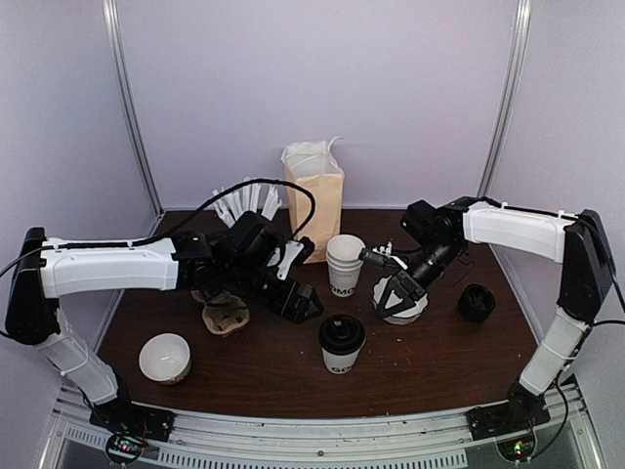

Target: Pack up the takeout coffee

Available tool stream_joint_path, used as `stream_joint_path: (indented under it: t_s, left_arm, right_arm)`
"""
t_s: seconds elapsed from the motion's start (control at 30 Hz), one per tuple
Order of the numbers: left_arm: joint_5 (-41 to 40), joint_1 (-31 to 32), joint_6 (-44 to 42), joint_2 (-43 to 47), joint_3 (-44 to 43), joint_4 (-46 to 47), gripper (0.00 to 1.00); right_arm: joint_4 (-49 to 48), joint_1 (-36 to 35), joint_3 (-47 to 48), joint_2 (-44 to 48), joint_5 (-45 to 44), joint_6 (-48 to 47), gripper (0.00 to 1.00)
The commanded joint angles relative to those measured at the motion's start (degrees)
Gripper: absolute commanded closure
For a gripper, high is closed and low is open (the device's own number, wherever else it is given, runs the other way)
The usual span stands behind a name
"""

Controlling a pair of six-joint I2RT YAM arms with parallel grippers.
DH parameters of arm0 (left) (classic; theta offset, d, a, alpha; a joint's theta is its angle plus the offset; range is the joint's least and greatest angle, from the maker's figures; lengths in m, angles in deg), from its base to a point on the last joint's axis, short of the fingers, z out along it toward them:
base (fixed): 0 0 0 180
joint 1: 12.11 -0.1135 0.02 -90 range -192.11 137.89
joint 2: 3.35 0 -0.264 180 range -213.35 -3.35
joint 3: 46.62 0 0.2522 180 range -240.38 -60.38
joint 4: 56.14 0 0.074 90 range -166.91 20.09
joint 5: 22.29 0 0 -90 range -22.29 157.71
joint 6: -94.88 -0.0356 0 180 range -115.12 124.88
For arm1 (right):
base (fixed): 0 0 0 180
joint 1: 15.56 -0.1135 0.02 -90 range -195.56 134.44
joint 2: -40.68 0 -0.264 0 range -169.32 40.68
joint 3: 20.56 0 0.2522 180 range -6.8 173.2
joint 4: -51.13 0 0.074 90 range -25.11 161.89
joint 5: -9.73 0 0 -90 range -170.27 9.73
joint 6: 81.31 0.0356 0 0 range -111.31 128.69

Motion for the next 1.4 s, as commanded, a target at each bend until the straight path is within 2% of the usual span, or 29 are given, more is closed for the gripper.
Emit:
stream_joint_path:
  t_s: [0.0,0.2,0.4,0.83,1.37]
  left_arm:
    - [1.6,-0.3,3.5,-1.3,-0.9,4.8,0.12]
    - [4.2,-0.2,4.0,-3.2,-0.4,6.3,0.13]
    - [5.8,-0.2,4.2,-4.1,-0.5,5.9,0.15]
    - [8.6,0.0,4.4,-6.6,-2.2,3.6,0.19]
    - [9.7,0.1,3.9,-9.3,-3.1,3.4,0.23]
  right_arm:
    - [2.0,-0.7,1.6,-2.3,3.9,1.1,0.39]
    - [2.7,-1.1,1.8,-4.3,4.5,1.3,0.42]
    - [3.0,-1.8,2.1,-6.1,6.4,1.2,0.54]
    - [3.8,-3.6,2.9,-8.5,8.1,0.9,0.54]
    - [3.5,-4.0,3.5,-11.2,10.4,2.4,0.67]
